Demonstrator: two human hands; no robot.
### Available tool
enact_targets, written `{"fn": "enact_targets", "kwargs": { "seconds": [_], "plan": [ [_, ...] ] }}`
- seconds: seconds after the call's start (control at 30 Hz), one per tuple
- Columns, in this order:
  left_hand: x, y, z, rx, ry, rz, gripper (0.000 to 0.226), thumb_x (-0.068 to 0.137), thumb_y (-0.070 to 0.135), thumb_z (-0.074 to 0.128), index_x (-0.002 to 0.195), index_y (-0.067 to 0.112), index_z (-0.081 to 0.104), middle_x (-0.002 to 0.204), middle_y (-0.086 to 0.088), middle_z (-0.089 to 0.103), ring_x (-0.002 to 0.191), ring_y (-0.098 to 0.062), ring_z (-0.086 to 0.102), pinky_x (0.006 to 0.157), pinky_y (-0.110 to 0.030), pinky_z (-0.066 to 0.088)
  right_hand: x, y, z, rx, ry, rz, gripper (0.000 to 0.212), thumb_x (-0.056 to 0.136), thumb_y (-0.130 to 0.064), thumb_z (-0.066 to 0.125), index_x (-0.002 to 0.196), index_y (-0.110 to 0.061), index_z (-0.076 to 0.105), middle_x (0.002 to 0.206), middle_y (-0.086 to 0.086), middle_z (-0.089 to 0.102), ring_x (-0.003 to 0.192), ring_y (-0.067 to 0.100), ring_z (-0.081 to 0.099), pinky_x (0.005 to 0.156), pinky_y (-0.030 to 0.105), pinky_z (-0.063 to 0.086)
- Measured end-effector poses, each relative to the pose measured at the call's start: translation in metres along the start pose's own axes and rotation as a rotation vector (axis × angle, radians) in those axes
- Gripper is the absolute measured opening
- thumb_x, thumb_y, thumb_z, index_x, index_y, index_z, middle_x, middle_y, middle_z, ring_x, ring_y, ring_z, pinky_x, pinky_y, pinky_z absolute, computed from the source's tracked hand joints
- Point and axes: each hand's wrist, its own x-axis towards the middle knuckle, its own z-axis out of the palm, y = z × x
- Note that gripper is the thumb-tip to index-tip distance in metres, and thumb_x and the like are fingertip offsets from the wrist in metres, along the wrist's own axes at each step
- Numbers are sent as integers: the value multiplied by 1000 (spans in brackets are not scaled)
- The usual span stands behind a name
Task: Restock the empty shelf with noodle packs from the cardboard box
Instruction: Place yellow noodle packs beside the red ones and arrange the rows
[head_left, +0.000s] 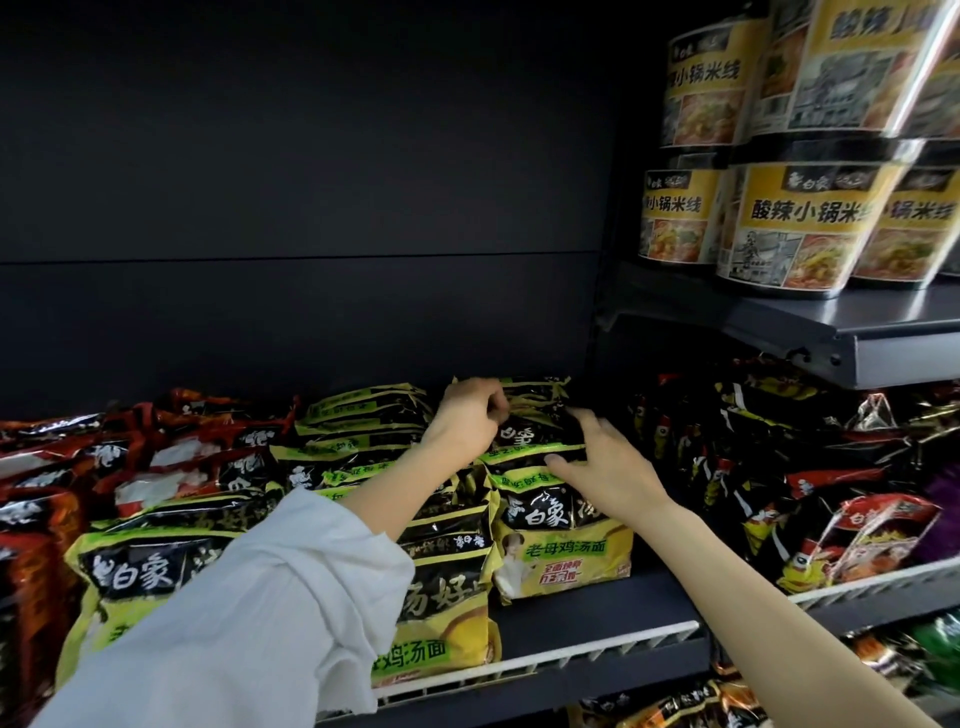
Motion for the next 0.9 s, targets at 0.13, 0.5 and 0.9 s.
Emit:
{"fn": "enact_targets", "kwargs": {
  "seconds": [0.13, 0.5, 0.9],
  "plan": [
    [-4, -6, 5, -48, -53, -81, 15, 93, 3, 48, 98, 10, 61, 106, -3, 57, 82, -13, 52, 63, -23, 46, 2, -3, -5, -116, -92, -20, 63, 93, -45, 46, 148, -32, 21, 152, 4, 29, 139, 23, 28, 109, 44, 31],
    [24, 16, -1, 454, -224, 126, 44, 97, 13, 47, 139, 20, 39, 144, -6, 38, 130, -26, 40, 101, -40, 41, -1, -14, 4, -278, -31, -58, 47, 94, -41, 38, 140, -33, 40, 144, 1, 41, 133, 19, 33, 105, 44, 31],
    [40, 9, 3, 141, -26, -175, 25, 96, 7, 48, 118, 7, 59, 119, -13, 61, 107, -29, 61, 82, -31, 49, -5, -10, 4, -204, 8, -12, 75, 91, -46, 41, 151, -28, 1, 154, 6, 11, 139, 23, 23, 107, 48, 28]
  ]
}}
